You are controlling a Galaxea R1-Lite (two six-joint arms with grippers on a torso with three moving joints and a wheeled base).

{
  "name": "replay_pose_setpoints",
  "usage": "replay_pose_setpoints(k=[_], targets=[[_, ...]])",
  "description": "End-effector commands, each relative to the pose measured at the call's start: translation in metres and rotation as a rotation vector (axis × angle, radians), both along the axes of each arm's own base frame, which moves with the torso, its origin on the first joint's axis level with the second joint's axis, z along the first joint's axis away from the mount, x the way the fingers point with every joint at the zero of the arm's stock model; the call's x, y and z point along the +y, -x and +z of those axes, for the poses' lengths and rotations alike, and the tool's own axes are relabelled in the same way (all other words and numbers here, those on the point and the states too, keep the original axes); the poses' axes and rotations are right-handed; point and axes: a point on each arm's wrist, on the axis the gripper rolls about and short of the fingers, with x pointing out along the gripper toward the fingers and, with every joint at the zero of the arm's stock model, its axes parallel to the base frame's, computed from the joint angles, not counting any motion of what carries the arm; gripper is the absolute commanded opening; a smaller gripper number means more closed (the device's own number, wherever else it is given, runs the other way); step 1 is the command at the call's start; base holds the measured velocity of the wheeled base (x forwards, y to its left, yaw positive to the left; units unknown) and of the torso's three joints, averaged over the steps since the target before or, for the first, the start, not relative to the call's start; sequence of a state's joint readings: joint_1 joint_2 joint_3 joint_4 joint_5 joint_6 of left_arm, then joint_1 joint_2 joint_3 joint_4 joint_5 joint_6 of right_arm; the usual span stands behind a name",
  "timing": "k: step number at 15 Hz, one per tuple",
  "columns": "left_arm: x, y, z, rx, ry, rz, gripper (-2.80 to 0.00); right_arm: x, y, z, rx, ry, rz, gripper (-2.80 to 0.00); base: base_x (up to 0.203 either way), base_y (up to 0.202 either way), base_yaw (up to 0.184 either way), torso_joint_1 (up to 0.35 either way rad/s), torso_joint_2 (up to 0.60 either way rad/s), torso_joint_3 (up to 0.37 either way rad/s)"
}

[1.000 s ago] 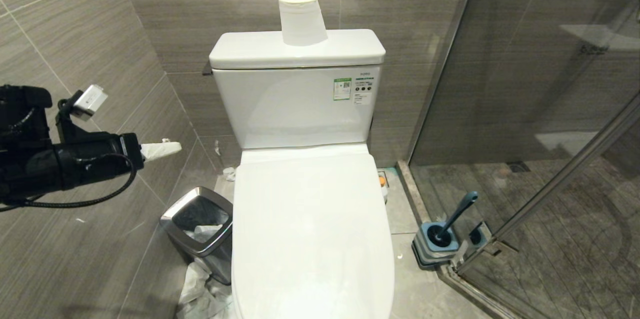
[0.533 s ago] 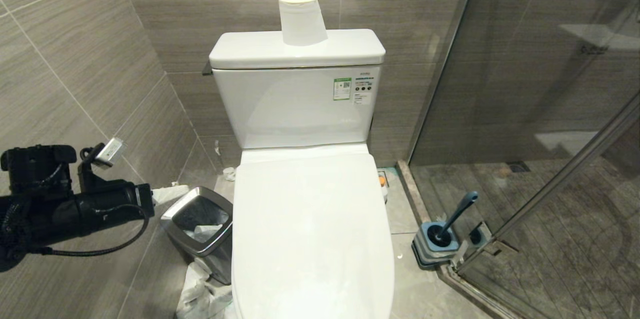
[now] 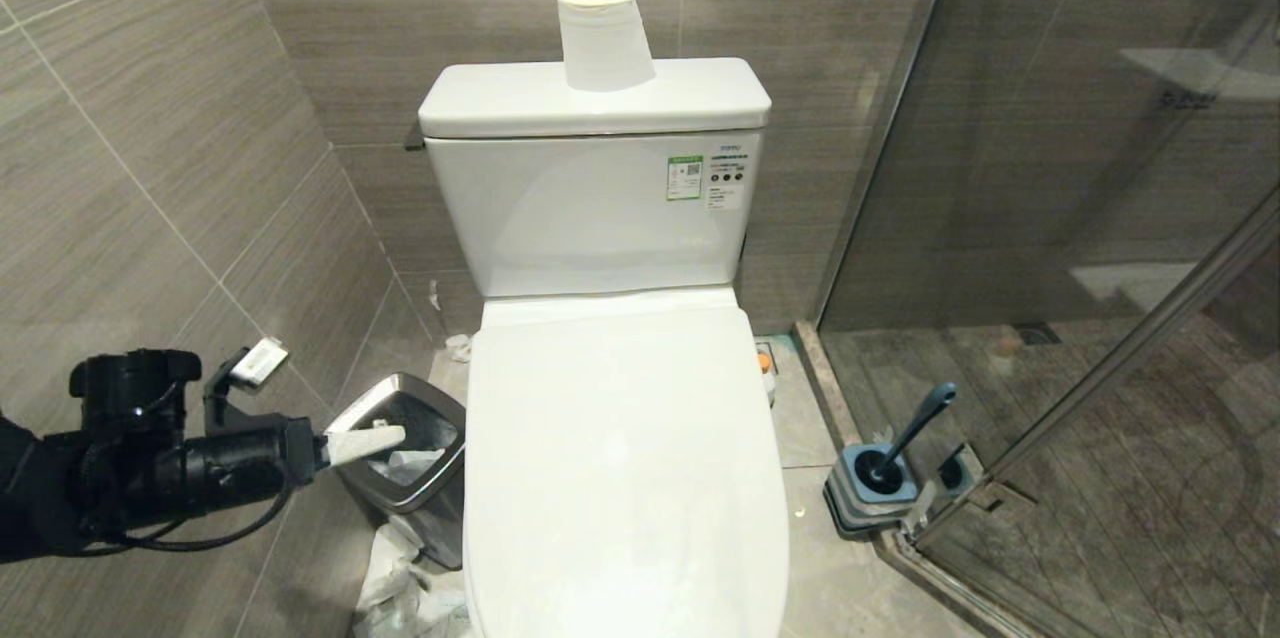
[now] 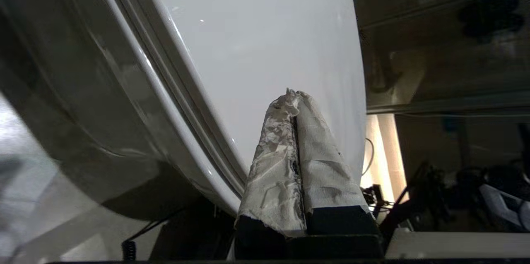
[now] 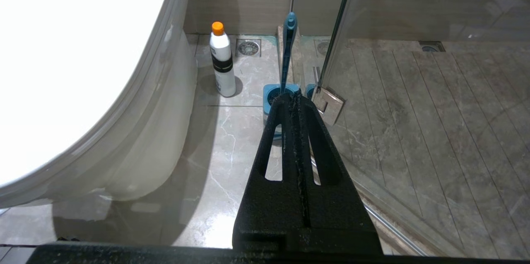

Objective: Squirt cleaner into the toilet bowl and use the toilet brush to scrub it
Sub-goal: Use the left hand to lift the toilet lid slightly

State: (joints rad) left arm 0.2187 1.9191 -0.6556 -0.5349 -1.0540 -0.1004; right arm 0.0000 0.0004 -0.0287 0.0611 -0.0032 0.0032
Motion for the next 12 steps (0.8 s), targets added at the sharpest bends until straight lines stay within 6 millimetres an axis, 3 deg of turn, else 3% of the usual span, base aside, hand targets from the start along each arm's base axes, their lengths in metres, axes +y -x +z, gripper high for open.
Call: replay_pose_setpoints(k=[1,2,6,12], targets=[[0.0,0.001,-0.017,0.057,0.046,-0.033,-2.8,0.0,0.0,0.0,0.001,-0.001,0.0,-2.8,0.0,0.0,0.0,0.0,0.0,0.0],[-0.001,0.005,-0.022,0.078,0.054,-0.036,0.0,0.0,0.0,0.0,0.001,-0.001,0.0,-2.8,0.0,0.0,0.0,0.0,0.0,0.0],[-0.004,0.023,-0.04,0.158,0.085,-0.051,0.0,0.0,0.0,0.0,0.002,-0.001,0.0,-2.8,0.0,0.0,0.0,0.0,0.0,0.0],[-0.006,0.027,-0.06,0.186,0.16,-0.128,0.0,0.0,0.0,0.0,0.002,0.0,0.0,-2.8,0.0,0.0,0.0,0.0,0.0,0.0]])
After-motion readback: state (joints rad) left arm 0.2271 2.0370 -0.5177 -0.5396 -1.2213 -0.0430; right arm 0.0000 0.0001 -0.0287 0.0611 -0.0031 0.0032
